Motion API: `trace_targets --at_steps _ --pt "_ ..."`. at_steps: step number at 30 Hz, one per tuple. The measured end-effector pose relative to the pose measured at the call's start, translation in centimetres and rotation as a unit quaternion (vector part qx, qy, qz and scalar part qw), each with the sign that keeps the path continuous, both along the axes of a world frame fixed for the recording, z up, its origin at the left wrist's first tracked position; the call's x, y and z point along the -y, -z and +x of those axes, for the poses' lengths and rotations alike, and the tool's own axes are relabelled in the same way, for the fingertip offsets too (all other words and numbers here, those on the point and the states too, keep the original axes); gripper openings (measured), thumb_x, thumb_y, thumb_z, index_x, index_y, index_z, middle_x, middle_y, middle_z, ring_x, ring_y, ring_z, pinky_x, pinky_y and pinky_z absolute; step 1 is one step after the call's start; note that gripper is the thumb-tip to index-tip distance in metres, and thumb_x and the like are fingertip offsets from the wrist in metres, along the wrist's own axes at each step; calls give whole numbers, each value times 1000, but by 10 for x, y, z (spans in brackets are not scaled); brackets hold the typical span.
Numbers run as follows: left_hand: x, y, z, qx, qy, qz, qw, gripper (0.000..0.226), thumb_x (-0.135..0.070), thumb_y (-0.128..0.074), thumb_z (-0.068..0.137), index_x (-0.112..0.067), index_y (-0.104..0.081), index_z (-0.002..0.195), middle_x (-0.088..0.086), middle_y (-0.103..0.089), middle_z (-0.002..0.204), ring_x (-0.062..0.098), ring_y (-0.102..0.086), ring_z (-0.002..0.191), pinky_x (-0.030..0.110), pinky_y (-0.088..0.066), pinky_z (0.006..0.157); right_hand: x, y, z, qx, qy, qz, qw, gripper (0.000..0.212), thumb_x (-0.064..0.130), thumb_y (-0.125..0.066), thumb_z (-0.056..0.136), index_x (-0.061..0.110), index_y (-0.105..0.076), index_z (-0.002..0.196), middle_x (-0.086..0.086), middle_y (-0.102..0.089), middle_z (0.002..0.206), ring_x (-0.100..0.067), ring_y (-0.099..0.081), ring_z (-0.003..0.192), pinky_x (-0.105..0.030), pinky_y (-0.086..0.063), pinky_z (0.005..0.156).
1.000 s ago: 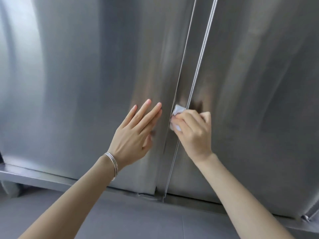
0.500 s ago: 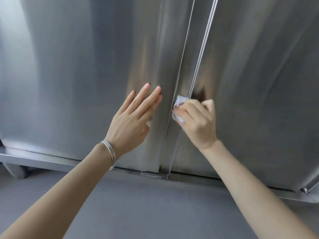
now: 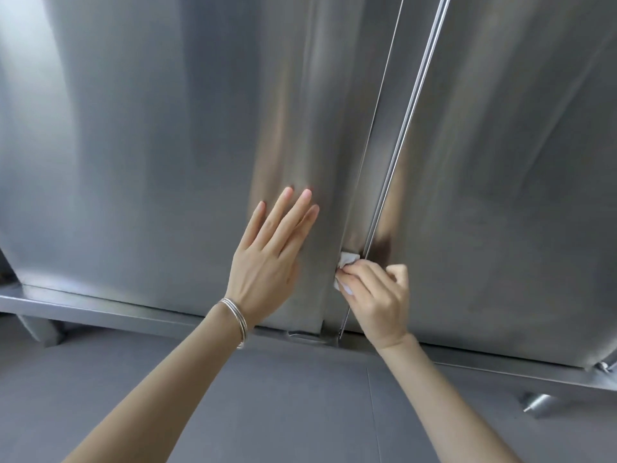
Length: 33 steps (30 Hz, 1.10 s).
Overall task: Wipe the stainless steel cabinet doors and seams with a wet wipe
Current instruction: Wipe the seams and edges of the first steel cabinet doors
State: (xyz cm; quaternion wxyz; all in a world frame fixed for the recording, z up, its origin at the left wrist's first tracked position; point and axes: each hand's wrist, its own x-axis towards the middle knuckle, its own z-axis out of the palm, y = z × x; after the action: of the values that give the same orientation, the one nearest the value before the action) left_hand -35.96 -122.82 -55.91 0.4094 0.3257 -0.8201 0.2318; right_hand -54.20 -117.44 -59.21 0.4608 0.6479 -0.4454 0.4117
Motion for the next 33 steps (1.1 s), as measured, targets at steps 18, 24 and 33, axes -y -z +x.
trace_targets --at_steps 18,24,33 --pt "-24 55 4 -2 171 92 981 52 -1 -32 81 -5 -65 120 6 -57 135 23 -39 133 36 -27 112 -29 56 9 17 31 191 981 24 6 -77 65 17 -59 55 8 -57 62 -15 -47 53 -29 -30 58" --pt "-35 35 -32 -97 228 51 968 44 -1 -32 86 -3 -70 108 9 -66 116 25 -50 119 35 -40 96 -94 -19 -26 69 43 173 982 13 6 -77 73 15 -68 69 6 -63 77 -14 -54 69 -31 -37 70" --pt "-81 24 -122 -15 249 65 966 36 -11 -40 73 -4 -68 94 12 -65 104 34 -60 106 35 -42 90 -165 -77 -115 52 188 136 971 13 -1 -75 70 9 -68 69 1 -64 80 -20 -56 72 -36 -46 62"
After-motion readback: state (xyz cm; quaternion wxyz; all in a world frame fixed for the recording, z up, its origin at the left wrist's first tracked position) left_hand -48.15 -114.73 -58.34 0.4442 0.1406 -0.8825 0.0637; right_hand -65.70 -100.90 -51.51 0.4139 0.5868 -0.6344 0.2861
